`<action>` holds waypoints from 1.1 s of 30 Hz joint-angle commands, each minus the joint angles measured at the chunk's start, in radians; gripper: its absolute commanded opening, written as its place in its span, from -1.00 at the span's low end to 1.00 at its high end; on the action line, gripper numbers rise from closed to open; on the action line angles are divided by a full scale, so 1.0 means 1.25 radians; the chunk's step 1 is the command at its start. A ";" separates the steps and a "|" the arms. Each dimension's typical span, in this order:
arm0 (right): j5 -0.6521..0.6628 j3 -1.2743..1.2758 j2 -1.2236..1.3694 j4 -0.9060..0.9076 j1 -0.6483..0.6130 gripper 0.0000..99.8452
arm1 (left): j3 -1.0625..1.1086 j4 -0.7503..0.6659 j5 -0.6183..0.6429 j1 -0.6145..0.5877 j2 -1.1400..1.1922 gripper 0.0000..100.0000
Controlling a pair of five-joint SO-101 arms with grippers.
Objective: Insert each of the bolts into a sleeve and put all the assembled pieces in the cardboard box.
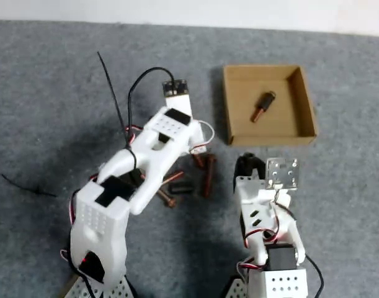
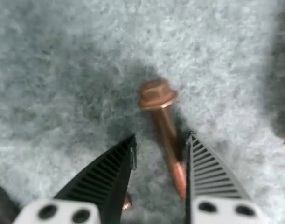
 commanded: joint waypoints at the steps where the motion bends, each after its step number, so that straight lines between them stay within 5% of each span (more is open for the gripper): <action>1: 0.012 -0.010 -0.013 -0.009 0.008 -0.99 | -0.058 0.004 0.025 -0.008 0.018 -0.66; 11: 0.012 -0.009 -0.010 -0.040 0.008 -0.99 | -0.096 0.004 0.064 -0.037 0.057 -0.67; 15: 0.012 -0.009 -0.010 -0.040 0.008 -0.99 | -0.094 0.004 0.058 -0.044 0.057 -0.96; 33: 0.011 -0.009 -0.013 -0.045 0.007 -0.99 | -0.045 -0.002 -0.156 0.014 -0.046 -0.99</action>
